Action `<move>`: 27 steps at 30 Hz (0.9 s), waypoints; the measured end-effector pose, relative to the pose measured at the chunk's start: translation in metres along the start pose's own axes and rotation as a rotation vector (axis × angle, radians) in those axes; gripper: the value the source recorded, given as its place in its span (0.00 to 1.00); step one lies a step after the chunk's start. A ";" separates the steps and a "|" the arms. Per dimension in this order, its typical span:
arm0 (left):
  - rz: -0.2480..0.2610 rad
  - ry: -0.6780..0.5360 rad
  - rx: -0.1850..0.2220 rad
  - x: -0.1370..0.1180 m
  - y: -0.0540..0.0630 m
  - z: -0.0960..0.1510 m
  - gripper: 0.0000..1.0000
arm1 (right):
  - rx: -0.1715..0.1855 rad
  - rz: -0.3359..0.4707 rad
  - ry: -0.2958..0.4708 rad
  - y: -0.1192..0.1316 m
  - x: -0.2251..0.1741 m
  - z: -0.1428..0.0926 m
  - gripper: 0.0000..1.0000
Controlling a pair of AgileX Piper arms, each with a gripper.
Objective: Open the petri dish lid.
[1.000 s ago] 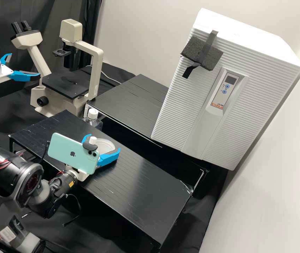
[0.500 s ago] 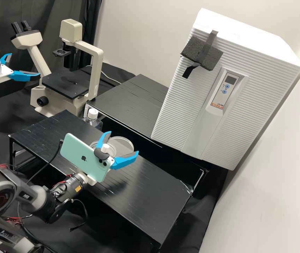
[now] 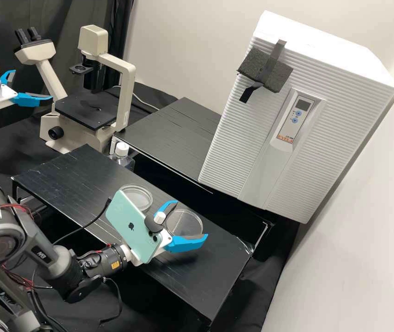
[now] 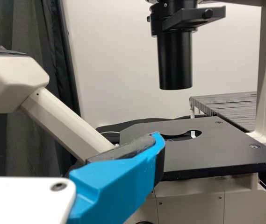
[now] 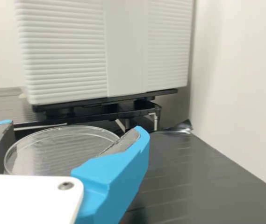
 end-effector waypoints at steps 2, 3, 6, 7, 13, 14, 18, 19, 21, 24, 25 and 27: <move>0.000 0.000 0.000 0.000 0.000 0.000 1.00 | -0.012 -0.010 0.008 0.000 0.000 0.000 0.00; 0.000 0.000 0.000 0.000 0.000 0.000 1.00 | -0.019 -0.015 0.012 0.000 0.000 0.000 0.00; 0.000 0.000 0.000 0.000 0.000 0.000 1.00 | -0.031 -0.020 0.015 -0.001 0.000 0.000 0.00; 0.000 0.000 0.000 0.000 0.000 0.000 1.00 | -0.043 -0.024 0.014 -0.001 0.000 0.000 0.00; 0.000 0.000 0.000 0.000 0.000 0.000 1.00 | -0.087 -0.075 0.000 -0.007 0.002 0.006 0.00; 0.000 0.000 0.000 0.000 0.000 0.000 1.00 | -0.091 -0.078 -0.003 -0.007 0.002 0.007 0.00; 0.000 0.000 0.000 0.000 0.000 0.000 1.00 | -0.103 -0.078 -0.022 -0.006 0.003 0.011 0.00; 0.000 0.000 0.000 0.000 0.000 0.000 1.00 | -0.105 -0.078 -0.025 -0.006 0.003 0.012 1.00; 0.000 0.000 0.000 0.000 0.000 0.000 1.00 | -0.109 -0.082 -0.028 -0.007 0.003 0.012 1.00; 0.000 0.000 0.000 0.000 0.000 0.000 1.00 | -0.116 -0.084 -0.026 -0.007 0.003 0.012 1.00; 0.000 0.000 0.000 0.000 0.000 0.000 1.00 | -0.116 -0.084 -0.026 -0.007 0.003 0.012 1.00; 0.000 0.000 0.000 0.000 0.000 0.000 1.00 | -0.116 -0.084 -0.026 -0.007 0.003 0.012 1.00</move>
